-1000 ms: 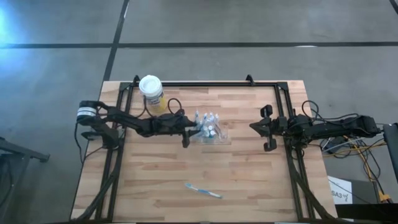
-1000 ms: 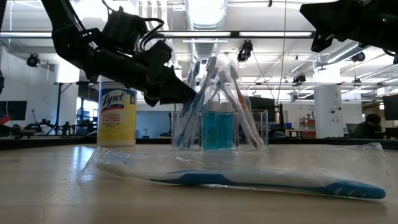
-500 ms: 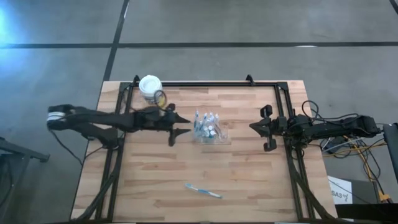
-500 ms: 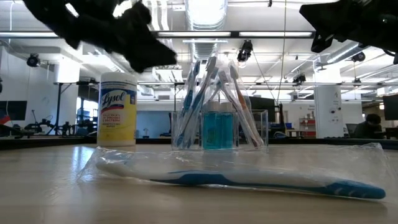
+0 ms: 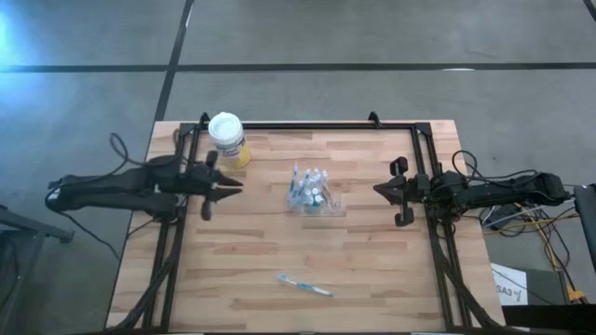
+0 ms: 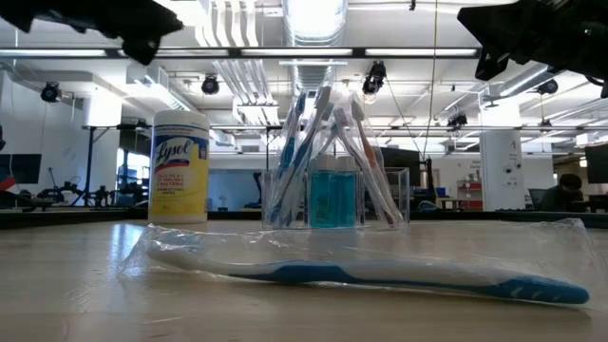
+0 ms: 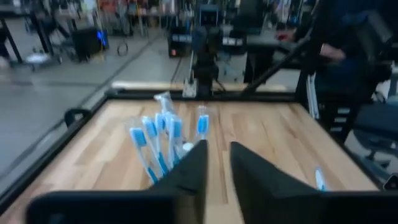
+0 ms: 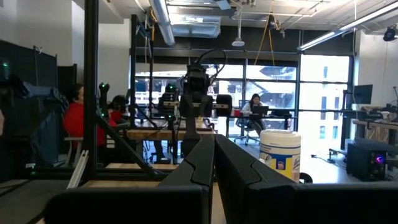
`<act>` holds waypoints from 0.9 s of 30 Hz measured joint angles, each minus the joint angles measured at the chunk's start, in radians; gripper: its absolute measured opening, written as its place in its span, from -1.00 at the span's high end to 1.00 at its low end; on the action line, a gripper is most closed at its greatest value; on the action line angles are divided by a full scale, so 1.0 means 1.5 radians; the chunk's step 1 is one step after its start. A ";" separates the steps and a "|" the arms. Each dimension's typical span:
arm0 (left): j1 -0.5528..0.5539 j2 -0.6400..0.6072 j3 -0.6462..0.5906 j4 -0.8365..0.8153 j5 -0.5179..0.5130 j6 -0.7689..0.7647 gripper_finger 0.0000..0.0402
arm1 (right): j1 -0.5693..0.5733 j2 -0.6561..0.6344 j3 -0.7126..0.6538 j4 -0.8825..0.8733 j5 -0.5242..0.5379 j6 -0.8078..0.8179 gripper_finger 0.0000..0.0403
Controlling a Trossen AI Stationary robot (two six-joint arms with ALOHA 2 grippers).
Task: Pick & Place toothbrushing station
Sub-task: Put the blue toothbrush into the left compartment of the transparent organizer
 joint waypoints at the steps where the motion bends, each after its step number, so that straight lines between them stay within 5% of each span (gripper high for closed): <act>1: 0.000 -0.023 -0.013 0.004 0.003 0.000 0.73 | 0.000 0.000 0.000 0.000 0.000 0.000 0.96; 4: 0.000 -0.083 -0.050 0.007 0.021 -0.007 0.95 | 0.000 0.000 0.000 0.000 0.000 0.000 0.96; 14: 0.000 -0.256 -0.184 0.074 0.034 -0.020 0.98 | 0.000 0.004 0.000 -0.002 0.000 -0.006 0.96; 23: 0.000 -0.330 -0.238 0.056 0.053 -0.024 0.99 | 0.000 0.028 0.000 0.000 0.002 -0.023 0.96; 27: 0.000 -0.335 -0.250 0.059 0.053 -0.024 0.98 | 0.000 0.039 0.000 0.000 0.082 0.000 0.96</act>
